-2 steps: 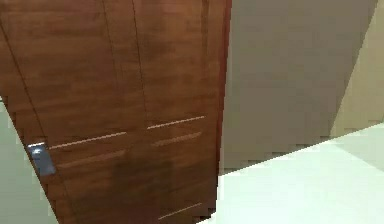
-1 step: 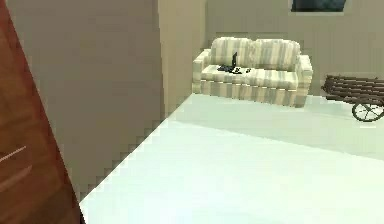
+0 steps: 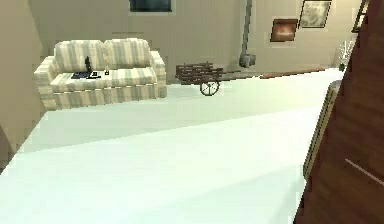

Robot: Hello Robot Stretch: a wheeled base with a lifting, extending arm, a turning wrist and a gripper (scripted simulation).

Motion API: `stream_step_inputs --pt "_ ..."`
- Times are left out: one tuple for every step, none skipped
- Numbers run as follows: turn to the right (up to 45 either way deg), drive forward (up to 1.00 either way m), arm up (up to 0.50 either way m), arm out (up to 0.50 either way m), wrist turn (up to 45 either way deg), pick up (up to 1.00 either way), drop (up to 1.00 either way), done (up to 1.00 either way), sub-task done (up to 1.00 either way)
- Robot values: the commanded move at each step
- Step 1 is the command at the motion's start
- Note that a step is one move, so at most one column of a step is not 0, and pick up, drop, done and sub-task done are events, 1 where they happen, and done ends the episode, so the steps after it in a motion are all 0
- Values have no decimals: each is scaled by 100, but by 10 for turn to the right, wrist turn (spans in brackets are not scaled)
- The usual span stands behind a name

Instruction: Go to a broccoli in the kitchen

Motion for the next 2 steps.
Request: stream_step_inputs --pt "0 85 0 0 0 0 0 0 0" --pt "270 0 0 0 0 0 0 0 0"
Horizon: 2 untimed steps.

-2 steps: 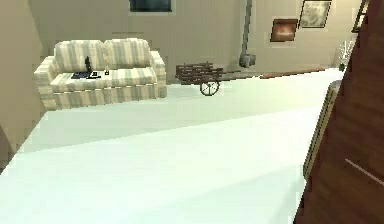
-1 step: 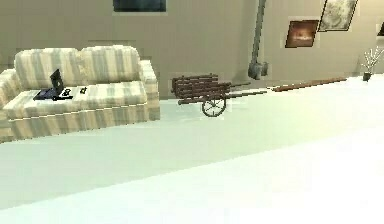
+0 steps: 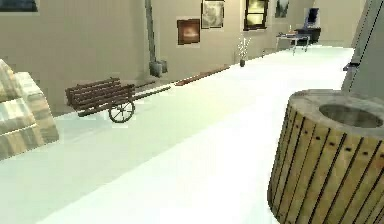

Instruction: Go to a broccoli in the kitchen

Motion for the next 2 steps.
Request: stream_step_inputs --pt "0 100 0 0 0 0 0 0 0" --pt "0 45 0 0 0 0 0 0 0"
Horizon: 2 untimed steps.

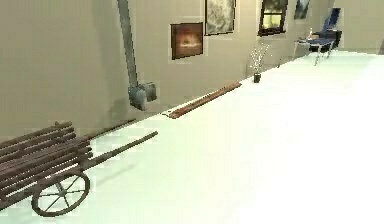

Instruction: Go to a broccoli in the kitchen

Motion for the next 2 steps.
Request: stream_step_inputs --pt "390 0 0 0 0 0 0 0 0" --pt "0 100 0 0 0 0 0 0 0"
